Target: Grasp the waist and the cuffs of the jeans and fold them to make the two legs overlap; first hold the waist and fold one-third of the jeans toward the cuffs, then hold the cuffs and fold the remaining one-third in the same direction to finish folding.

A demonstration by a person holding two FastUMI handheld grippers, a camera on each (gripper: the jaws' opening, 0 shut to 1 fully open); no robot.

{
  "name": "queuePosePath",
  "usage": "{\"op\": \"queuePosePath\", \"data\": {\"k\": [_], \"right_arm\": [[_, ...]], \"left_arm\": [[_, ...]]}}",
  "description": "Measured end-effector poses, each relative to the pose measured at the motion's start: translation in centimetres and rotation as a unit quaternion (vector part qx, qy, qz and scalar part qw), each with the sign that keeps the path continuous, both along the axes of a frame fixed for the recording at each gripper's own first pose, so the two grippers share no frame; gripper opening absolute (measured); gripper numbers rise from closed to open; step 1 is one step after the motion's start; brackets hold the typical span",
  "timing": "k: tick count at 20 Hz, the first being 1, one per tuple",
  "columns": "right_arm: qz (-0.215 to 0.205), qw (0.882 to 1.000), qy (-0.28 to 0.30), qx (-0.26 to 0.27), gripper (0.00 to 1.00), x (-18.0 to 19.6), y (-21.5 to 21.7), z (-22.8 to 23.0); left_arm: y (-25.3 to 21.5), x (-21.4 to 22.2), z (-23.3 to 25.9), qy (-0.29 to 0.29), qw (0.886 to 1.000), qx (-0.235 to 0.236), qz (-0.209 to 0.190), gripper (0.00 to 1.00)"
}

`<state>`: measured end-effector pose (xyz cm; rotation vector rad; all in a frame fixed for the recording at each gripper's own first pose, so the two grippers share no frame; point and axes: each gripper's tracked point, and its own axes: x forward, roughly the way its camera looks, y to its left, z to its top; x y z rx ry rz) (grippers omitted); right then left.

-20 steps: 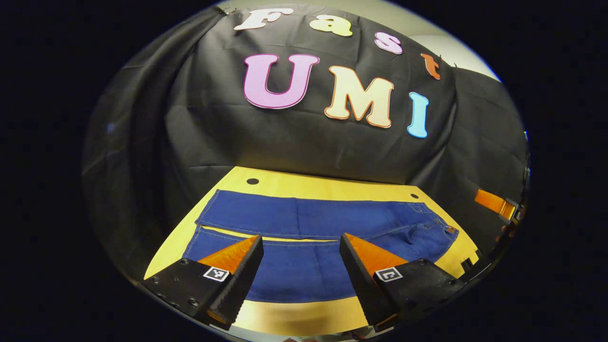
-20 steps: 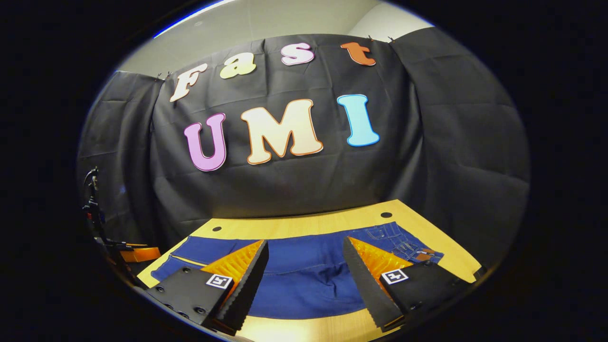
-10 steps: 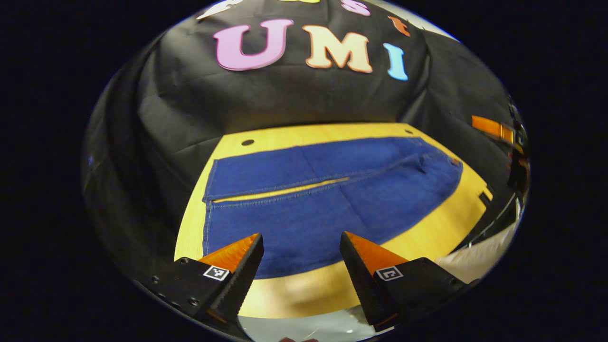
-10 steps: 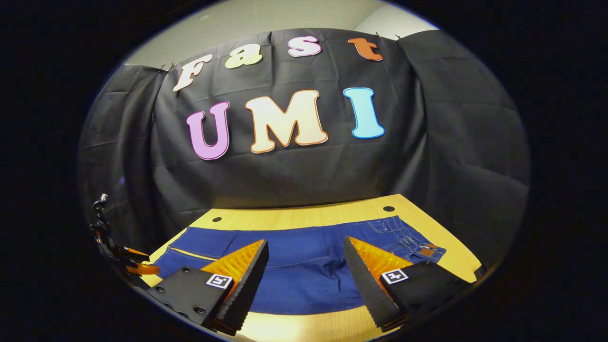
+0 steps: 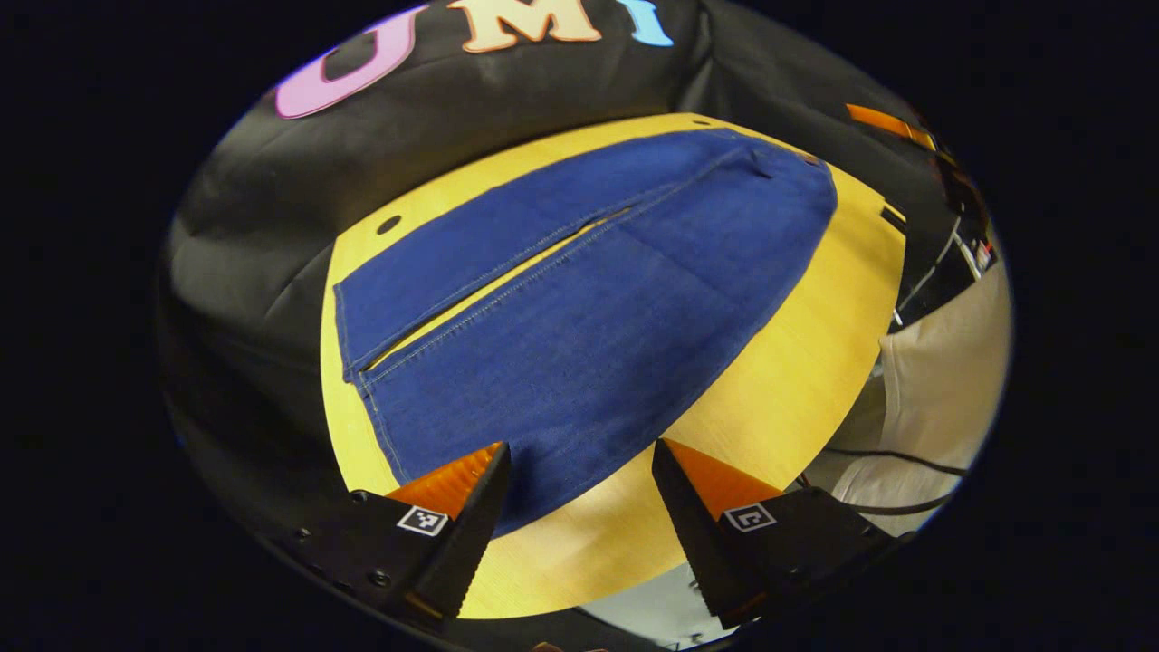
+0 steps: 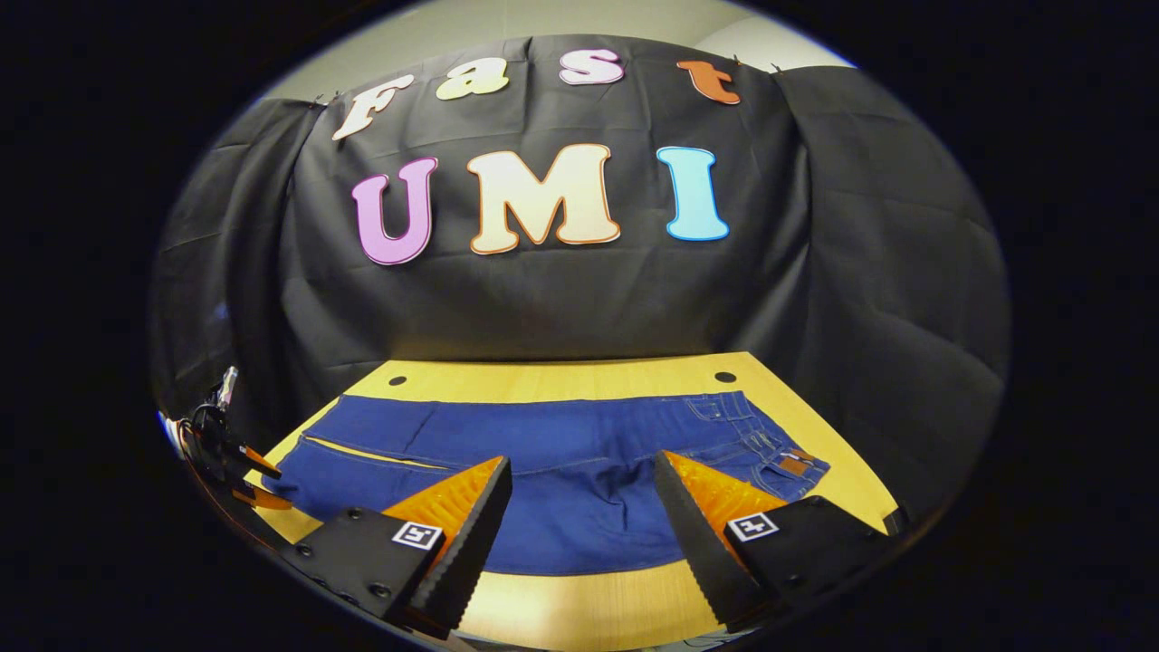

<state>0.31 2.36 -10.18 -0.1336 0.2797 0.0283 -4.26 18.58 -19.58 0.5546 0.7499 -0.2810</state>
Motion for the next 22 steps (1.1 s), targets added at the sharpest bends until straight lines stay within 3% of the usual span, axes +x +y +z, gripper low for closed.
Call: {"op": "queuePosePath", "data": {"k": [1, 2, 3, 4, 9, 10, 12, 13, 19, 21, 22], "right_arm": [[-0.005, 1.000, 0.001, -0.004, 0.94, 0.0, -0.4, 0.0], [-0.010, 1.000, 0.000, -0.008, 0.98, -0.1, -1.0, 0.2], [-0.015, 1.000, -0.002, -0.013, 0.94, -0.1, -1.4, 0.4], [-0.020, 1.000, -0.003, -0.015, 0.98, -0.1, -1.9, 0.7], [-0.040, 0.999, -0.006, -0.024, 0.94, -0.3, -3.5, 1.0], [-0.043, 0.999, -0.005, -0.028, 0.98, -0.4, -3.8, 1.0], [-0.046, 0.998, -0.001, -0.031, 0.94, -0.4, -4.2, 0.9], [-0.047, 0.998, 0.002, -0.032, 0.98, -0.3, -4.4, 0.8], [-0.046, 0.998, 0.011, -0.028, 0.99, 0.1, -4.6, 0.7], [-0.049, 0.998, 0.008, -0.026, 0.98, 0.3, -4.8, 1.0], [-0.051, 0.998, 0.007, -0.023, 0.98, 0.2, -4.9, 0.9]], "left_arm": [[0.2, 0.2, -0.5, 0.015, 1.000, 0.008, -0.012, 0.94], [0.4, 0.2, -0.9, 0.027, 0.999, 0.019, -0.024, 0.93], [0.8, 0.2, -1.2, 0.040, 0.998, 0.034, -0.034, 0.92], [1.2, 0.0, -1.6, 0.051, 0.997, 0.047, -0.042, 0.91], [1.6, 0.1, -2.5, 0.083, 0.991, 0.078, -0.072, 0.87], [1.4, -0.1, -2.4, 0.088, 0.990, 0.077, -0.075, 0.87], [1.4, 0.0, -2.6, 0.098, 0.990, 0.072, -0.075, 0.83], [1.3, 0.1, -2.8, 0.102, 0.989, 0.067, -0.077, 0.83], [1.3, 0.2, -2.8, 0.146, 0.982, 0.068, -0.096, 0.76], [1.6, 0.4, -2.8, 0.146, 0.981, 0.074, -0.103, 0.65], [1.9, 0.7, -2.7, 0.145, 0.981, 0.077, -0.103, 0.55]]}}
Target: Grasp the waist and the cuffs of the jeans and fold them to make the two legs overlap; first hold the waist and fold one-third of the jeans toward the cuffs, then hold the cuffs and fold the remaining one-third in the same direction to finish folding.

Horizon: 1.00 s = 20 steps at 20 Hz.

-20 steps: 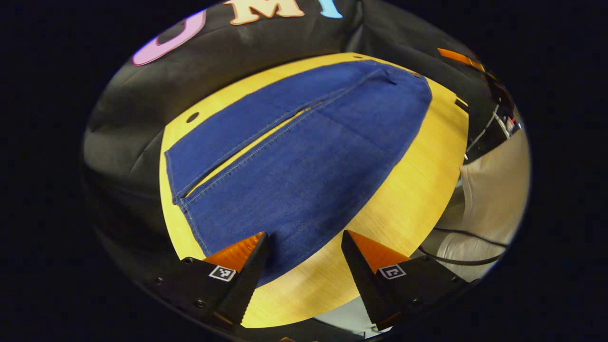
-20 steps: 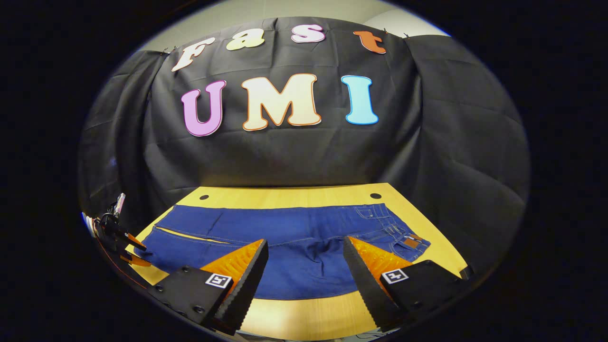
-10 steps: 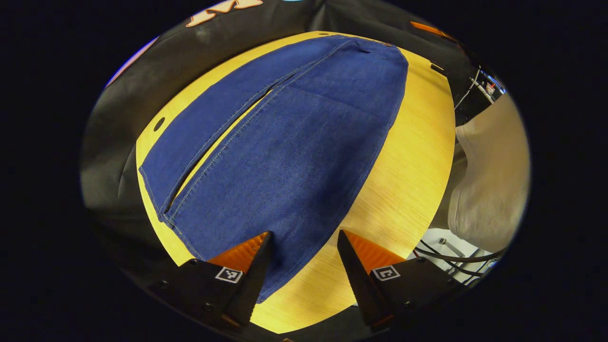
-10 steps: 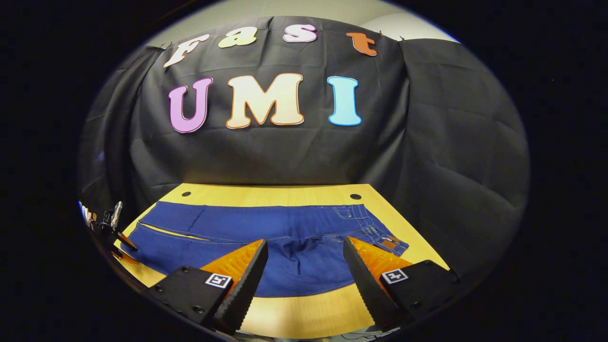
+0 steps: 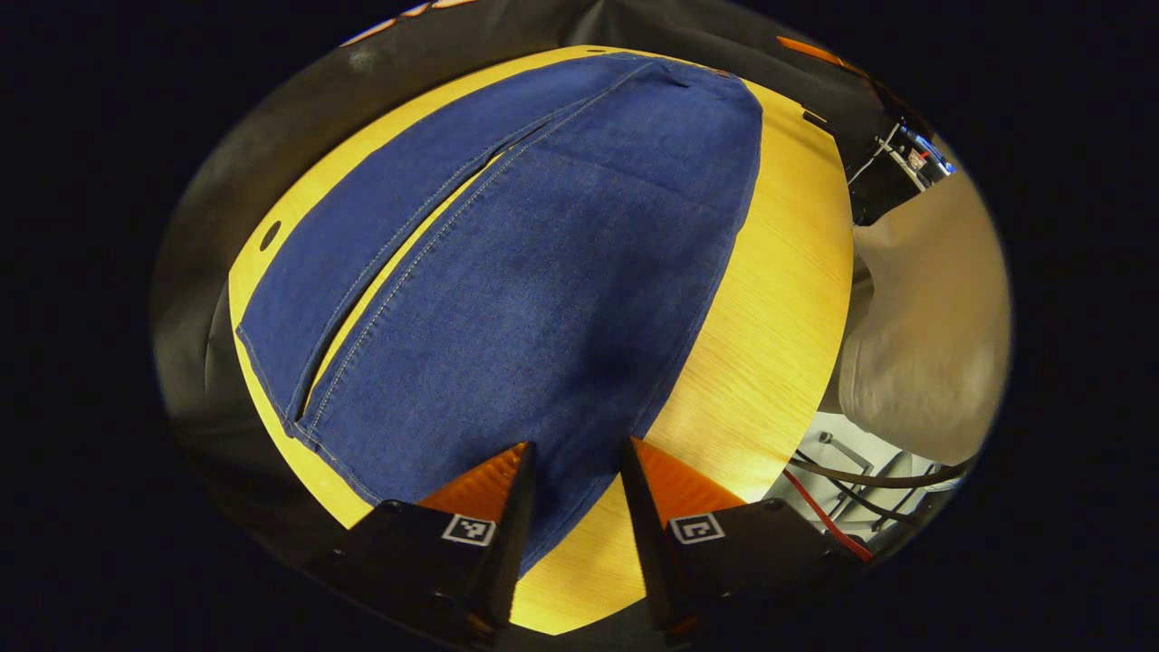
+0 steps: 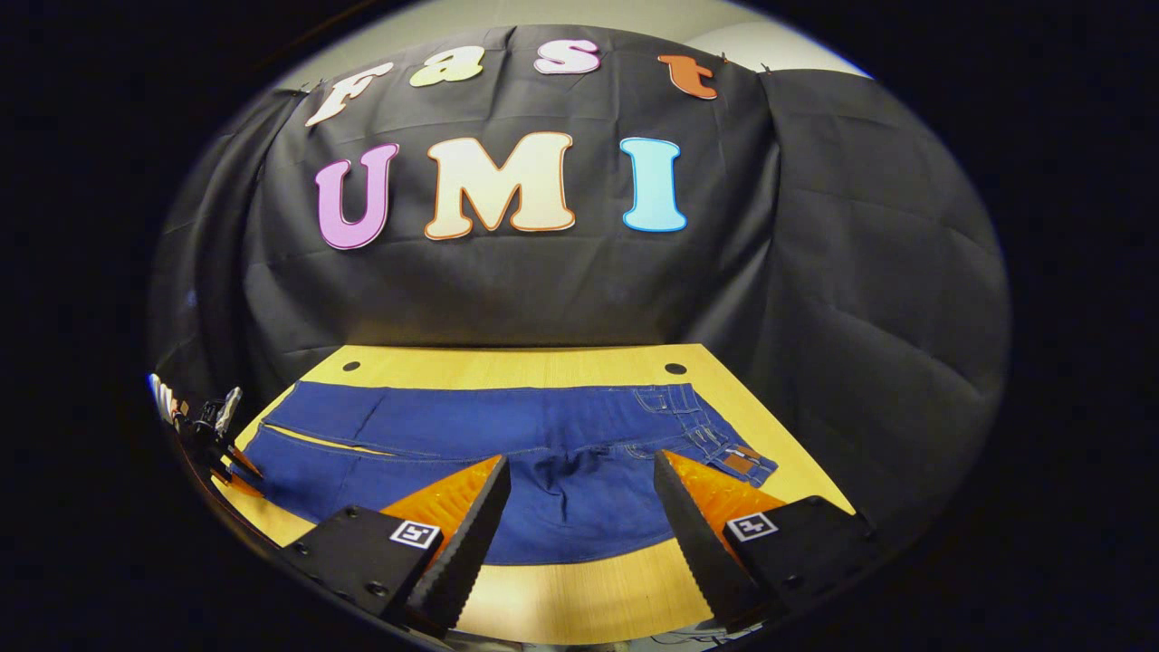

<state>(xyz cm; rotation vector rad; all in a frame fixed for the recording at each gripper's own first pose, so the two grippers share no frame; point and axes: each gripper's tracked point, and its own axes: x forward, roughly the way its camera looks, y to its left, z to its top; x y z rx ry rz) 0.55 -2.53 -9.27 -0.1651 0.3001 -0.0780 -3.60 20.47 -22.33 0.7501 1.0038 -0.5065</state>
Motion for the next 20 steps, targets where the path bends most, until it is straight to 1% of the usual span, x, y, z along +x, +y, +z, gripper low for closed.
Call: {"op": "queuePosePath", "data": {"k": [2, 3, 5, 7, 10, 11, 12, 14, 15, 16, 17, 18, 20], "right_arm": [[-0.004, 1.000, -0.001, 0.008, 0.99, -0.1, -0.1, -0.1], [-0.004, 1.000, 0.001, 0.012, 0.98, -0.1, -0.1, -0.2], [-0.001, 1.000, 0.005, 0.017, 0.98, 0.1, -0.1, -0.7], [0.011, 1.000, 0.018, 0.021, 0.98, 0.3, 0.2, -1.7], [0.050, 0.997, 0.051, 0.014, 0.98, 1.0, 1.0, -3.4], [0.067, 0.996, 0.065, 0.007, 0.98, 1.3, 1.1, -4.0], [0.081, 0.994, 0.079, 0.000, 0.96, 1.5, 1.0, -4.7], [0.102, 0.989, 0.109, -0.016, 0.99, 1.9, 0.4, -6.2], [0.113, 0.985, 0.125, -0.026, 0.99, 2.0, 0.0, -7.0], [0.124, 0.981, 0.142, -0.037, 0.96, 2.2, -0.4, -7.9], [0.135, 0.977, 0.160, -0.051, 0.96, 2.3, -1.0, -8.7], [0.148, 0.971, 0.176, -0.067, 0.98, 2.4, -1.7, -9.5], [0.169, 0.959, 0.206, -0.095, 0.99, 2.7, -3.2, -10.9]], "left_arm": [[0.3, 0.6, 0.1, -0.007, 1.000, 0.007, -0.002, 0.39], [0.5, 1.2, 0.4, -0.017, 1.000, 0.012, -0.001, 0.33], [0.7, 1.6, 0.2, -0.010, 1.000, 0.010, 0.001, 0.00], [0.6, 1.4, 0.4, 0.003, 1.000, 0.006, 0.008, 0.00], [0.7, 1.5, 0.4, 0.012, 1.000, -0.004, 0.008, 0.00], [0.7, 1.6, 0.4, 0.015, 1.000, -0.008, 0.014, 0.00], [0.8, 1.5, 0.4, 0.019, 0.999, -0.014, 0.024, 0.00], [0.8, 1.6, 0.4, 0.029, 0.998, -0.023, 0.041, 0.00], [0.8, 1.6, 0.4, 0.033, 0.998, -0.026, 0.048, 0.00], [0.8, 1.7, 0.4, 0.036, 0.997, -0.030, 0.057, 0.00], [0.8, 1.7, 0.5, 0.038, 0.997, -0.032, 0.066, 0.00], [0.8, 1.7, 0.5, 0.038, 0.996, -0.032, 0.073, 0.00], [0.8, 1.7, 0.5, 0.038, 0.995, -0.025, 0.086, 0.00]]}}
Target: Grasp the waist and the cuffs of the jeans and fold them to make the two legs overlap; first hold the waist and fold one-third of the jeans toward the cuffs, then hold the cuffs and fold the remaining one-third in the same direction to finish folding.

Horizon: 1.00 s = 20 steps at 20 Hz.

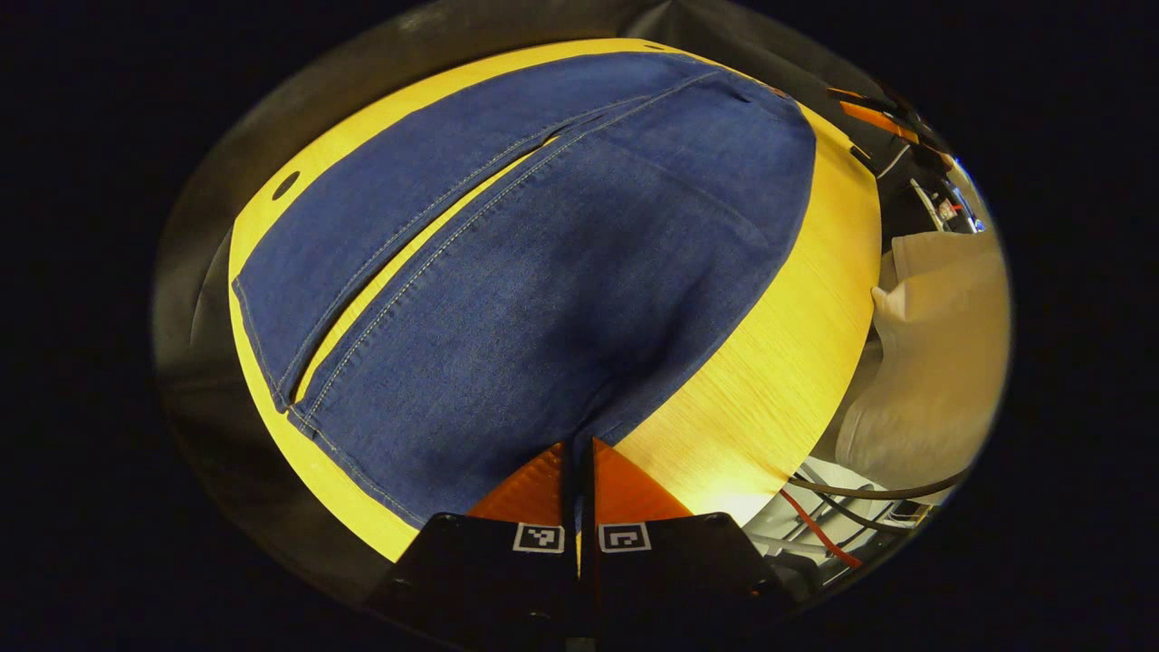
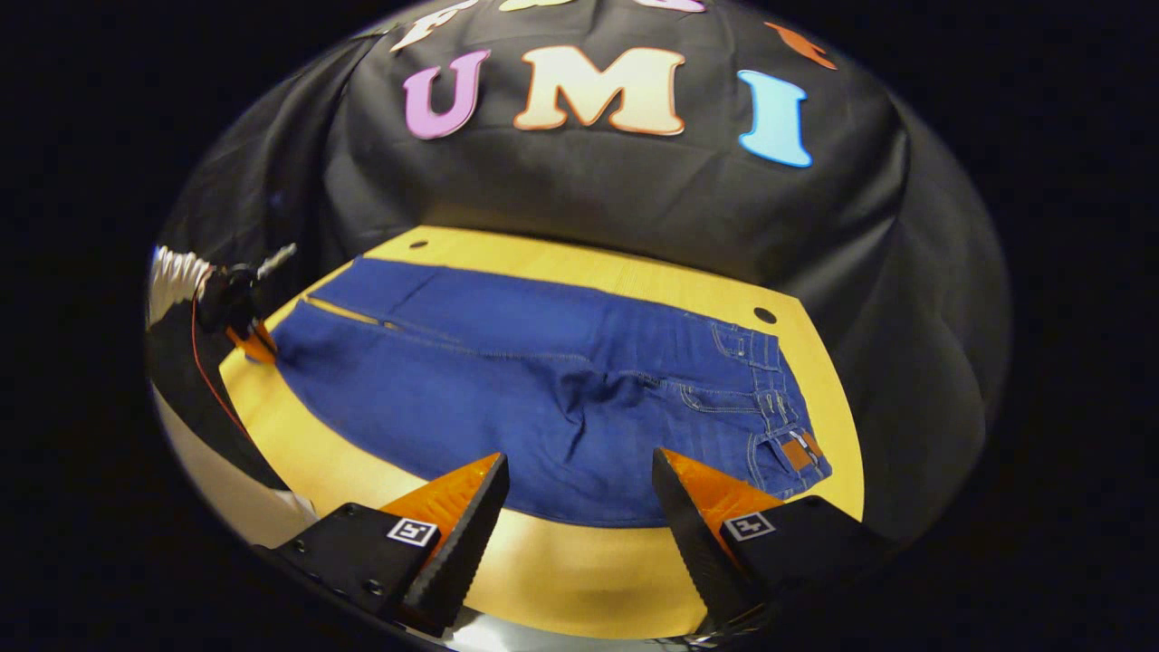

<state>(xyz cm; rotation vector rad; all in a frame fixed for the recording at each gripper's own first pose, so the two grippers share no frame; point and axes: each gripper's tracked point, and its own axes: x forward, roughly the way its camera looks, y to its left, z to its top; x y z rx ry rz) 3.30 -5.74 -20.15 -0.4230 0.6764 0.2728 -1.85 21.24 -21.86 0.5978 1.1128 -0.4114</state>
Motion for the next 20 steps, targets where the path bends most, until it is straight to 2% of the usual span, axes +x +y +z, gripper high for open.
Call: {"op": "queuePosePath", "data": {"k": [3, 6, 8, 16, 19, 20], "right_arm": [[0.035, 0.996, 0.057, -0.056, 1.00, 0.9, -3.4, -2.3], [0.072, 0.985, 0.113, -0.113, 1.00, 1.3, -7.1, -4.8], [0.080, 0.976, 0.151, -0.137, 0.99, 1.5, -9.3, -6.5], [0.107, 0.957, 0.228, -0.143, 1.00, 1.8, -10.8, -9.6], [0.114, 0.950, 0.263, -0.127, 0.97, 1.4, -10.5, -10.2], [0.116, 0.949, 0.264, -0.125, 0.89, 1.6, -10.3, -10.2]], "left_arm": [[0.0, 0.1, 0.0, 0.001, 1.000, 0.019, 0.012, 0.00], [0.2, 0.1, -0.1, 0.004, 0.999, 0.031, 0.019, 0.00], [0.2, 0.1, -0.1, 0.009, 0.999, 0.036, 0.024, 0.00], [0.2, 0.2, -0.2, 0.028, 0.998, 0.045, 0.033, 0.00], [0.2, 0.3, -0.2, 0.032, 0.998, 0.045, 0.032, 0.00], [0.1, 0.3, -0.2, 0.033, 0.998, 0.045, 0.033, 0.01]]}}
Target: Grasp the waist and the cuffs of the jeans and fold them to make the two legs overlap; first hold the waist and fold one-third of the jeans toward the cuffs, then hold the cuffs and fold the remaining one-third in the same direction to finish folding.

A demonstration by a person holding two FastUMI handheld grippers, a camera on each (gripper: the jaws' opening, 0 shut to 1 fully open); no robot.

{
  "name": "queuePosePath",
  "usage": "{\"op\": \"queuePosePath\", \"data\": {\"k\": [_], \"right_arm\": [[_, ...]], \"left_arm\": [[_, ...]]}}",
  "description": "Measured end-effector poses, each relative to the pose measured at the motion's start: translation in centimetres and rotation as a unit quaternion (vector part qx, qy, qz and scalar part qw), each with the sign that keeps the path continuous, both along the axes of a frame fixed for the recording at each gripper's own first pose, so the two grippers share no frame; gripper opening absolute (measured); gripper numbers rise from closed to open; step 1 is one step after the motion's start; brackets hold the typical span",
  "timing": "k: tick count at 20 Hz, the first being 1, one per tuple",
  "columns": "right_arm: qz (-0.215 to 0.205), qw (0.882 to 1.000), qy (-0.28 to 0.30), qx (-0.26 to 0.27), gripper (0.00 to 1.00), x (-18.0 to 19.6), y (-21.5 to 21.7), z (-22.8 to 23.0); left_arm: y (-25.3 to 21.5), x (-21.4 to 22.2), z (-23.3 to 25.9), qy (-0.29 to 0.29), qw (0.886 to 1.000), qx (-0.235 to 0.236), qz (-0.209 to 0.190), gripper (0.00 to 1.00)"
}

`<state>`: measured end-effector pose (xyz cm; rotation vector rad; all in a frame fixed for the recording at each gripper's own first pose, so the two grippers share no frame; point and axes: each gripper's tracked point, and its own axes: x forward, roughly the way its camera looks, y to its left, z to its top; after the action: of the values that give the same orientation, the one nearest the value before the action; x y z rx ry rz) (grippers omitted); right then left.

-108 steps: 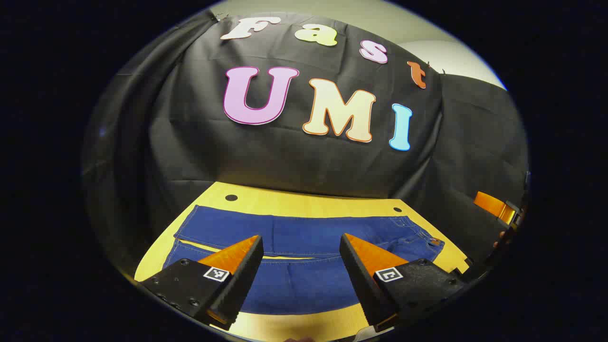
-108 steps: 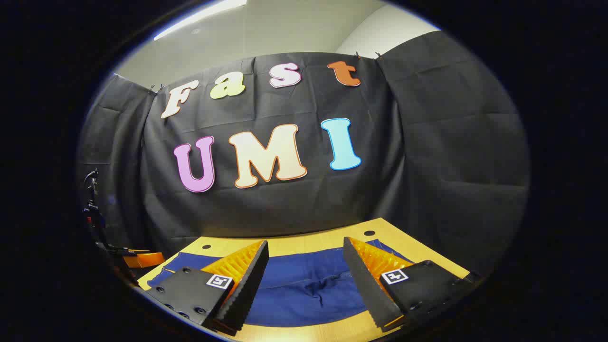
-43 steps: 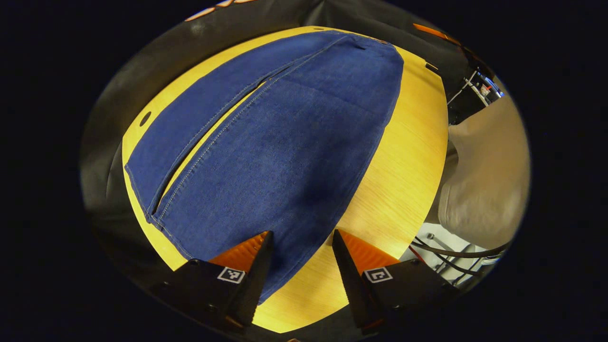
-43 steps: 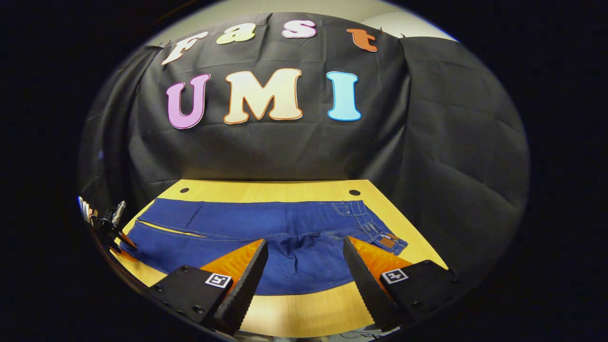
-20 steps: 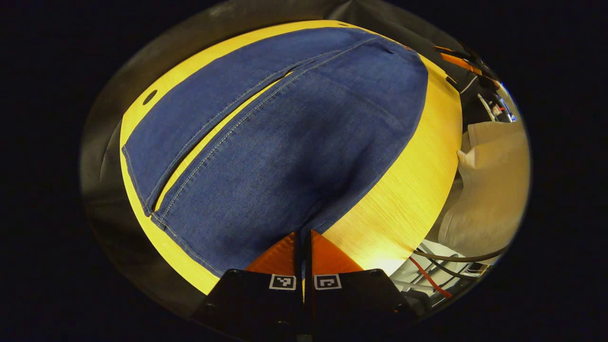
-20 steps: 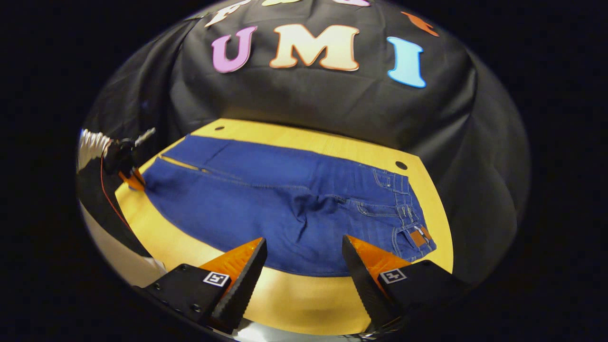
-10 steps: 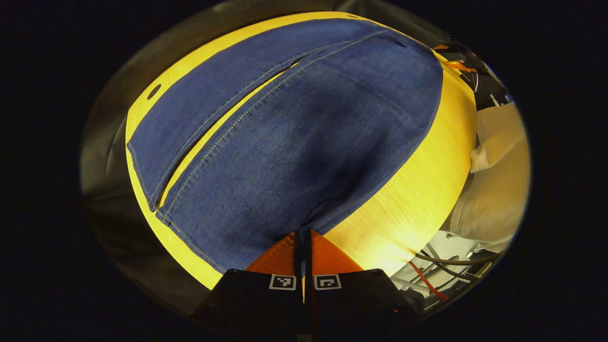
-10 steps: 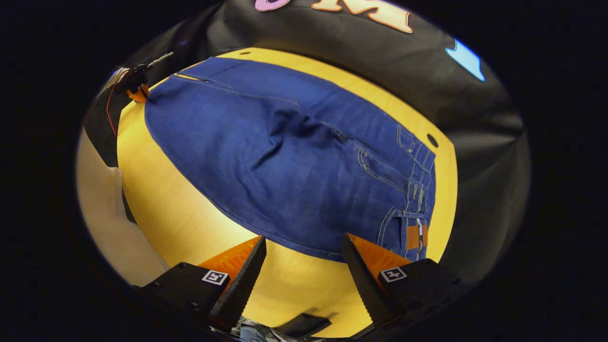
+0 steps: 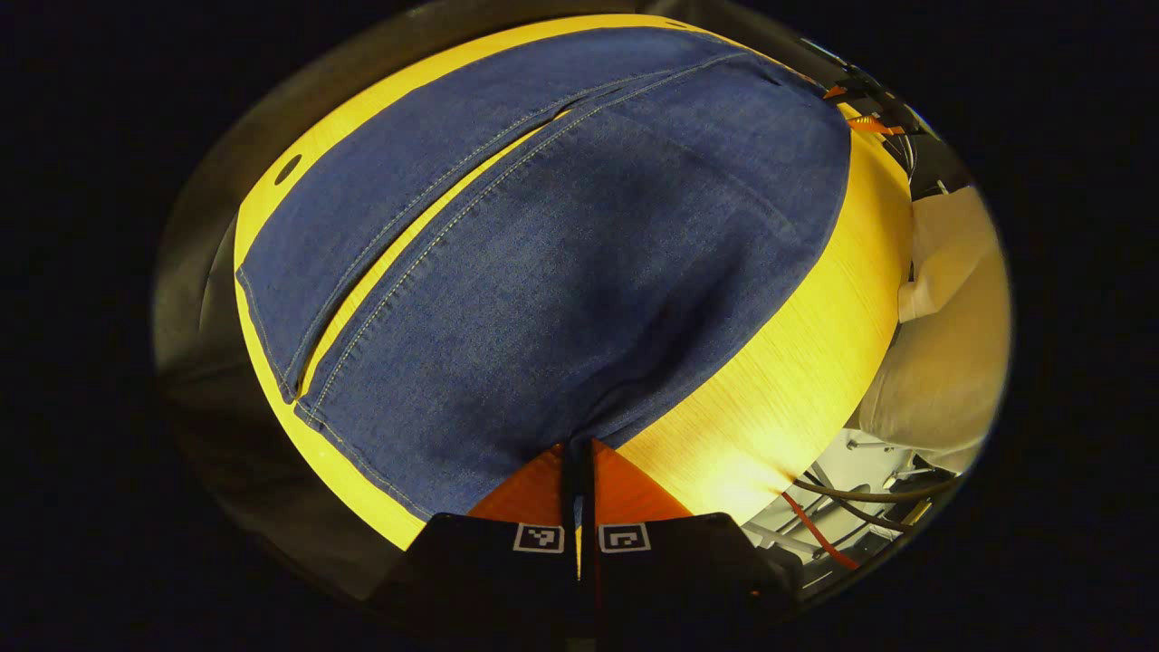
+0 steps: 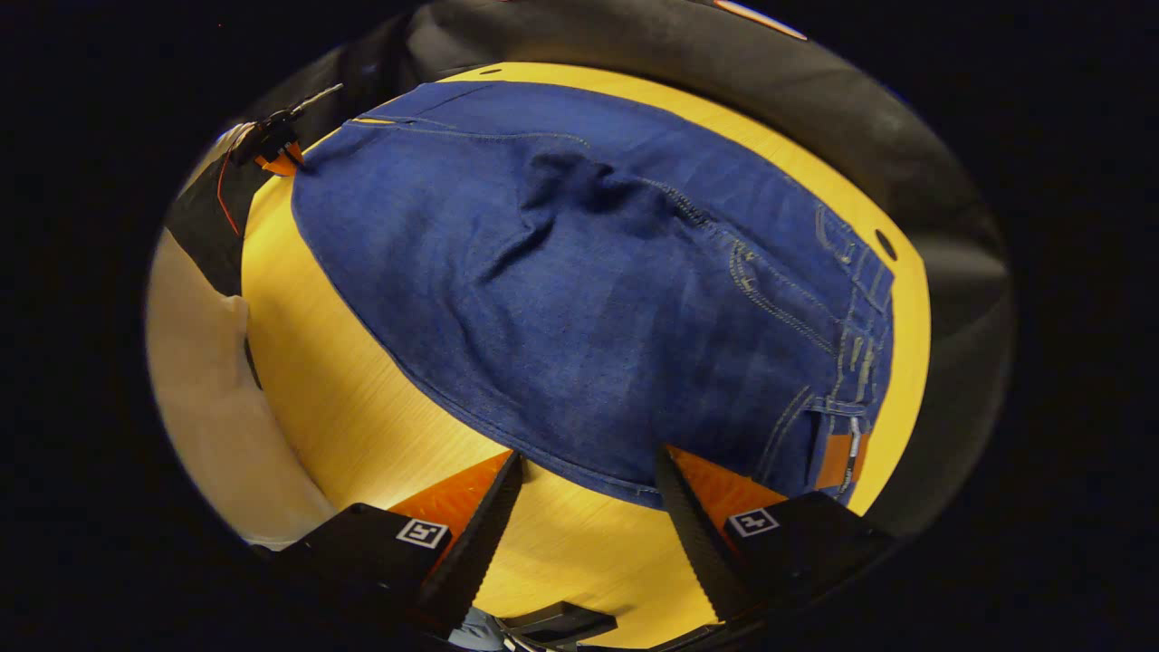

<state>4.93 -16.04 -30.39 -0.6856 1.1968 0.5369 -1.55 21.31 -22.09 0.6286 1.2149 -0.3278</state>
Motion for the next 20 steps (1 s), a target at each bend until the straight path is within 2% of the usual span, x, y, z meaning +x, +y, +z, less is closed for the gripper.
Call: {"op": "queuePosePath", "data": {"k": [1, 2, 3, 4, 6, 7, 8, 11, 13, 16, 17, 20], "right_arm": [[-0.001, 1.000, 0.004, -0.005, 0.95, -0.2, -0.1, 0.3], [0.002, 1.000, 0.002, -0.004, 0.89, 0.0, -0.1, -0.1], [0.002, 1.000, 0.002, -0.005, 0.95, 0.0, -0.2, -0.1], [-0.001, 1.000, 0.001, -0.006, 0.95, 0.0, -0.2, 0.0], [-0.004, 1.000, -0.003, -0.007, 0.80, 0.6, -0.1, 0.3], [0.000, 1.000, -0.003, -0.009, 0.65, 0.8, 0.0, 0.4], [0.007, 1.000, -0.008, -0.010, 0.68, 1.0, -0.1, 0.3], [0.037, 0.998, -0.038, -0.015, 0.22, 2.2, 0.4, 0.9], [0.021, 0.998, -0.052, -0.010, 0.18, 2.2, 0.1, 0.7], [-0.038, 0.998, -0.052, 0.000, 0.13, 2.1, -0.1, 0.8], [-0.057, 0.997, -0.052, -0.001, 0.07, 2.2, -0.2, 0.8], [-0.077, 0.995, -0.068, -0.011, 0.04, 2.3, -0.4, 0.8]], "left_arm": [[0.0, 0.0, 0.0, 0.001, 1.000, 0.001, -0.001, 0.00], [0.2, 0.0, 0.0, 0.002, 1.000, 0.001, -0.003, 0.00], [0.0, 0.1, -0.1, 0.005, 1.000, 0.003, -0.004, 0.00], [0.0, 0.0, 0.0, 0.007, 1.000, 0.004, -0.005, 0.00], [0.0, 0.1, -0.1, 0.010, 1.000, 0.006, -0.006, 0.00], [0.0, 0.0, 0.0, 0.011, 1.000, 0.006, -0.007, 0.00], [0.0, 0.0, 0.0, 0.010, 1.000, 0.006, -0.007, 0.00], [0.0, 0.0, 0.0, 0.006, 1.000, 0.006, 0.001, 0.00], [0.0, 0.1, -0.1, 0.004, 1.000, 0.006, 0.004, 0.00], [0.0, 0.1, 0.0, -0.006, 1.000, 0.005, 0.007, 0.00], [0.1, 0.1, 0.0, -0.013, 1.000, 0.003, 0.011, 0.00], [0.3, 0.1, 0.1, -0.065, 0.996, -0.026, 0.059, 0.00]]}}
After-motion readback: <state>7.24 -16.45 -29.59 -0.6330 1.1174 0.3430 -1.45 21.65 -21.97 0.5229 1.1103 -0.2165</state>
